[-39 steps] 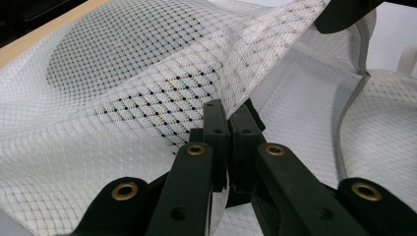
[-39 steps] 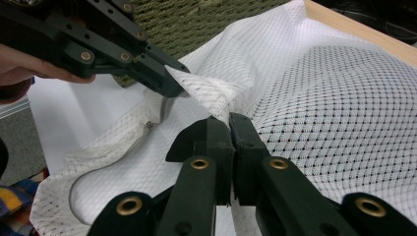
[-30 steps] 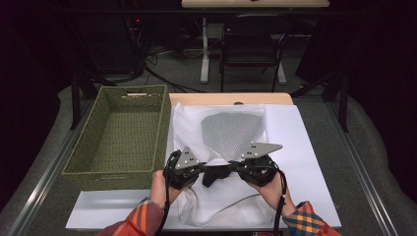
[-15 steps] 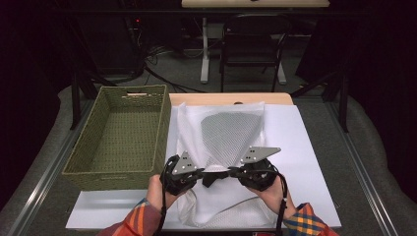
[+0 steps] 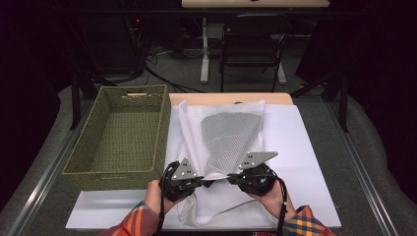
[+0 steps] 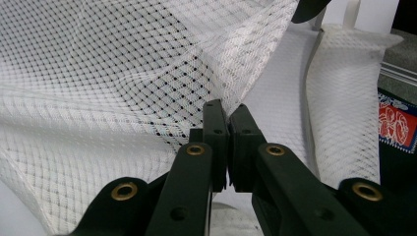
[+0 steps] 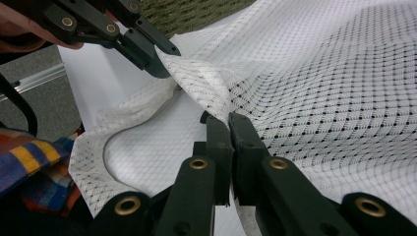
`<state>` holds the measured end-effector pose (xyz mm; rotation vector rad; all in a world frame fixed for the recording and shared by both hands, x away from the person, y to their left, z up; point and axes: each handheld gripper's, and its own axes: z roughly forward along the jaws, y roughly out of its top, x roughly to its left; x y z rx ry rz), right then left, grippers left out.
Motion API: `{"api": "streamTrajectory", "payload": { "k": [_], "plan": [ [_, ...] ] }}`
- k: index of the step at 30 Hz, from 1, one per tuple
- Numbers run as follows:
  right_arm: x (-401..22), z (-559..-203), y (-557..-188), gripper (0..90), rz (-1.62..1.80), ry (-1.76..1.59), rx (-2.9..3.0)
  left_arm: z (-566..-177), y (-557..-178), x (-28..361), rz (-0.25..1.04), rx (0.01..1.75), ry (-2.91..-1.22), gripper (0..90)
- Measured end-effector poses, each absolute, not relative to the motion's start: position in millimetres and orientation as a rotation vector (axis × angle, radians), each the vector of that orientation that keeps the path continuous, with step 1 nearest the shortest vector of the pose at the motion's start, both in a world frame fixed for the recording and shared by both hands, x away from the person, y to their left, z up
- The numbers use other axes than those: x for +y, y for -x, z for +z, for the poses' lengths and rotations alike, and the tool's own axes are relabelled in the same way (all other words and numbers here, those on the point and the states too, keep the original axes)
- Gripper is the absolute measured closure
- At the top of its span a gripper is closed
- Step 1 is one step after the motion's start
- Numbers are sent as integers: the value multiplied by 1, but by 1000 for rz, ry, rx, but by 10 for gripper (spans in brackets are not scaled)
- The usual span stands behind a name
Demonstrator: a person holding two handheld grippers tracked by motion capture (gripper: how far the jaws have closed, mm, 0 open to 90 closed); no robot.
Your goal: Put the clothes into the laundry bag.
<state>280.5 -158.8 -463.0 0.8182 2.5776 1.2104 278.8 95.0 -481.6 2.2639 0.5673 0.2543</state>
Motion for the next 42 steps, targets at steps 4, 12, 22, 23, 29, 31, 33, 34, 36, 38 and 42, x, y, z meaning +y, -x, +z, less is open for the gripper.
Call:
{"api": "streamTrajectory", "payload": {
  "k": [4, 12, 22, 23, 29, 31, 33, 34, 36, 38, 42],
  "plan": [
    [-159, -469, -279, 875, 1199, -827, 2597, -486, -278, 94, 239, 550, -2297, 879],
    [-161, -478, -278, 874, 1183, -849, 2633, -496, -279, 91, 169, 547, -2325, 877],
    [-158, -496, -280, 874, 1123, -868, 2699, -513, -283, 85, 97, 558, -2418, 875],
    [-158, -498, -280, 873, 1114, -865, 2704, -514, -284, 85, 91, 556, -2427, 875],
    [-157, -511, -283, 871, 1090, -867, 2738, -522, -285, 83, 50, 556, -2467, 869],
    [-157, -516, -284, 870, 1070, -879, 2751, -525, -286, 82, 40, 555, -2480, 864],
    [-156, -520, -286, 868, 1053, -879, 2762, -526, -287, 82, 31, 550, -2493, 859],
    [-156, -522, -287, 867, 1040, -881, 2768, -527, -286, 81, 30, 553, -2498, 852],
    [-156, -526, -288, 866, 1023, -892, 2778, -529, -287, 80, 19, 553, -2511, 840],
    [-155, -531, -289, 862, 1007, -892, 2790, -532, -288, 80, 4, 553, -2515, 819],
    [-151, -539, -292, 856, 964, -884, 2808, -536, -290, 80, -26, 552, -2531, 775]
  ]
}}
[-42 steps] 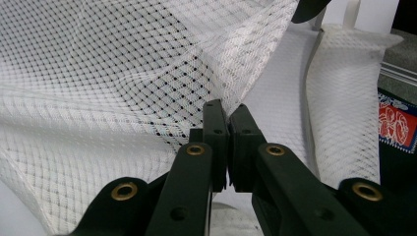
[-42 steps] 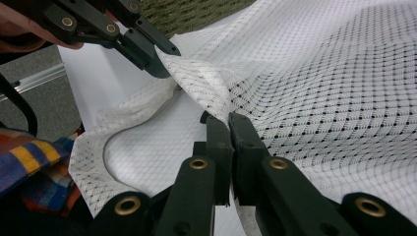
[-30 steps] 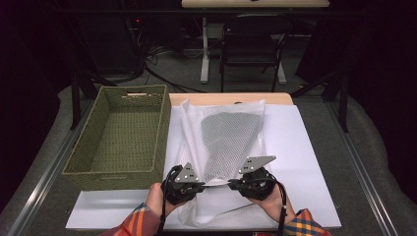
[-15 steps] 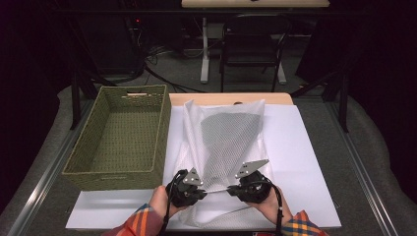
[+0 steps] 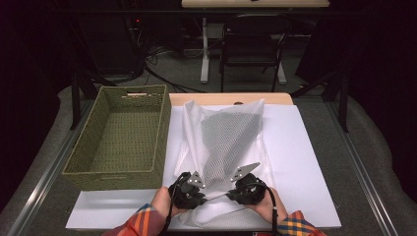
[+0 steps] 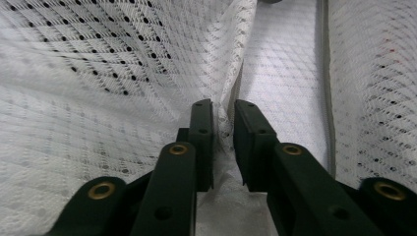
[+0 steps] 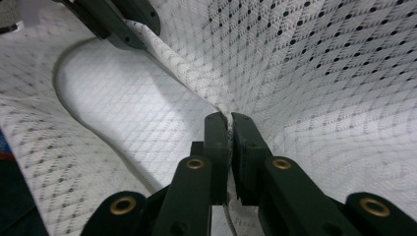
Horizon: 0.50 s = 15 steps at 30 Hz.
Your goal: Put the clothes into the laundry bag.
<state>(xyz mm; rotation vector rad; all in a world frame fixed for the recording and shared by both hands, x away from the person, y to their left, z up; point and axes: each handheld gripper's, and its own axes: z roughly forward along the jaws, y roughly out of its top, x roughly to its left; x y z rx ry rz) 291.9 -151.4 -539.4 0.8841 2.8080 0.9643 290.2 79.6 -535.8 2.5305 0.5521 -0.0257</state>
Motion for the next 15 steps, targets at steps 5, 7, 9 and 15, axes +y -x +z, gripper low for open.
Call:
{"api": "streamTrajectory", "payload": {
  "k": [5, 7, 9, 15],
  "plan": [
    [-149, -544, -294, 821, 931, -883, 2835, -539, -292, 80, -68, 551, -2526, 700],
    [-149, -543, -293, 777, 925, -884, 2827, -539, -292, 80, -76, 550, -2529, 603],
    [-151, -538, -292, 683, 947, -898, 2808, -536, -290, 81, -55, 552, -2518, 496],
    [-159, -520, -287, 384, 1055, -901, 2696, -519, -290, 90, 27, 567, -2436, 235]
  ]
}}
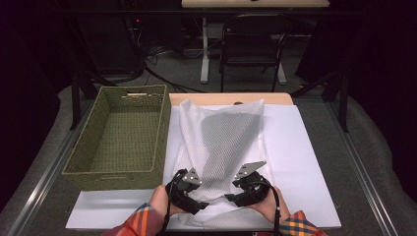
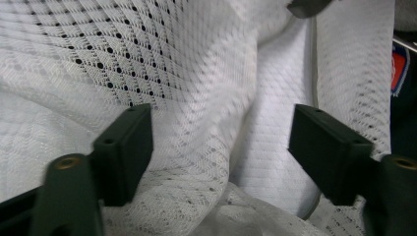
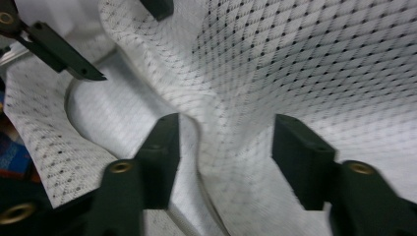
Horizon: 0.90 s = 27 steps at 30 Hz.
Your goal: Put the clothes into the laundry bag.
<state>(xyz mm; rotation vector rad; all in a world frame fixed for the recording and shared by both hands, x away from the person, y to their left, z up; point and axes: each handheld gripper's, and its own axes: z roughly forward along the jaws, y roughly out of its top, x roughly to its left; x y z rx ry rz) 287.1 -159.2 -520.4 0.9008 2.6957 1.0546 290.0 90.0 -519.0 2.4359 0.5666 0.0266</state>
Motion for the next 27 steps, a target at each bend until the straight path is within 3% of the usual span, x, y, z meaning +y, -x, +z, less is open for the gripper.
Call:
{"api": "streamTrajectory", "payload": {
  "k": [4, 7, 27],
  "plan": [
    [-166, -512, -284, 223, 1084, -876, 2650, -509, -285, 99, 90, 589, -2373, 164],
    [-171, -504, -280, 173, 1122, -860, 2585, -503, -281, 108, 130, 608, -2331, 154],
    [-235, -473, -260, 68, 1221, -931, 2254, -473, -254, 148, 387, 633, -2134, 29]
  ]
}}
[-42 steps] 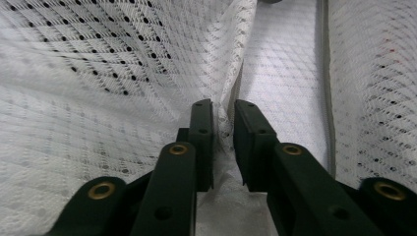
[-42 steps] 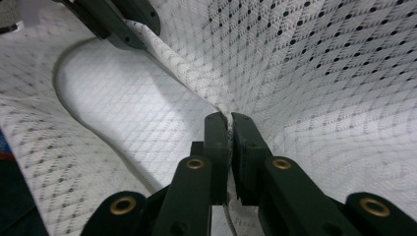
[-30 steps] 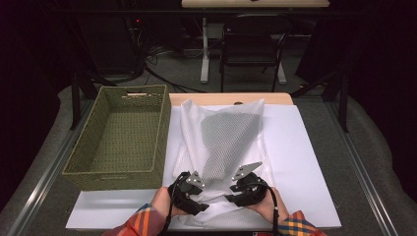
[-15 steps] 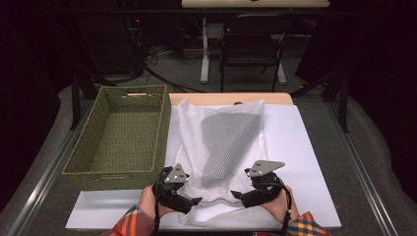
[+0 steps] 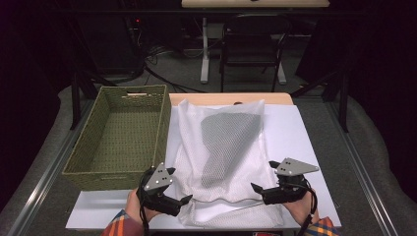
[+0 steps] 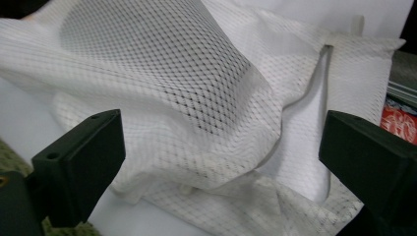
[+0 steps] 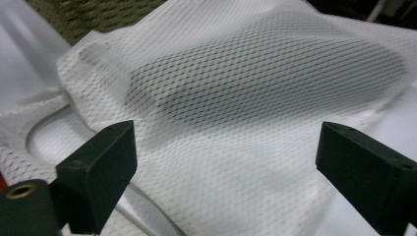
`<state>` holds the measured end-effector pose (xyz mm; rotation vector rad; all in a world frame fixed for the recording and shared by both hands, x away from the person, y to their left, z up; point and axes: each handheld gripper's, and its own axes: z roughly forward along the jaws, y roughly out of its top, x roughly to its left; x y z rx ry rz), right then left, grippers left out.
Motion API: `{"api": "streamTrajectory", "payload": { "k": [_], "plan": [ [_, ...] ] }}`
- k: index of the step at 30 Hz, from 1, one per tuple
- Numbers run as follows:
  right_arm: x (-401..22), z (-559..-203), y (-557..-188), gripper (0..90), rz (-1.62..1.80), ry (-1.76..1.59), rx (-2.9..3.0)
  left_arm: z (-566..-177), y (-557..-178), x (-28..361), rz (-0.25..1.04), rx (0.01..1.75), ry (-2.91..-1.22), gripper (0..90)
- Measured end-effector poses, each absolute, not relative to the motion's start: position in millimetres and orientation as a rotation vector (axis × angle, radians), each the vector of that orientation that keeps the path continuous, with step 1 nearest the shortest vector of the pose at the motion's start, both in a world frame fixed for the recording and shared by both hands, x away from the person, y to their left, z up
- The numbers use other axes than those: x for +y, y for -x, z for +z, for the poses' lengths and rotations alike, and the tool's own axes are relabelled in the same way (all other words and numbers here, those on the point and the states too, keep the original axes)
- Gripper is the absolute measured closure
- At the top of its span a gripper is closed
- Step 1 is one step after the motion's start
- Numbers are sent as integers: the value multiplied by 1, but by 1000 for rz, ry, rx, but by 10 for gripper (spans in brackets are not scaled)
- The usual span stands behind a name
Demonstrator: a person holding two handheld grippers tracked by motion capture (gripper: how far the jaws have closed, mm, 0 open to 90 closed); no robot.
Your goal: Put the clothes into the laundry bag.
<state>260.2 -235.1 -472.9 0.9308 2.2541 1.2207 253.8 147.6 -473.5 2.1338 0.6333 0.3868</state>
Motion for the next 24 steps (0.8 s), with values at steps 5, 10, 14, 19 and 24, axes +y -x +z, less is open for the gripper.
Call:
{"api": "streamTrajectory", "payload": {
  "k": [5, 10, 14, 19, 24],
  "plan": [
    [-249, -471, -257, 16, 1201, -976, 2185, -470, -251, 158, 484, 675, -2065, 4],
    [-263, -469, -253, 0, 1211, -1020, 2129, -468, -252, 168, 509, 702, -2043, 0],
    [-273, -468, -250, 0, 1217, -1049, 2092, -468, -254, 175, 520, 732, -2038, 0],
    [-280, -470, -248, 0, 1211, -1065, 2079, -468, -255, 179, 531, 748, -2040, 0],
    [-280, -474, -250, 0, 1191, -1074, 2089, -469, -258, 181, 529, 753, -2050, 0]
  ]
}}
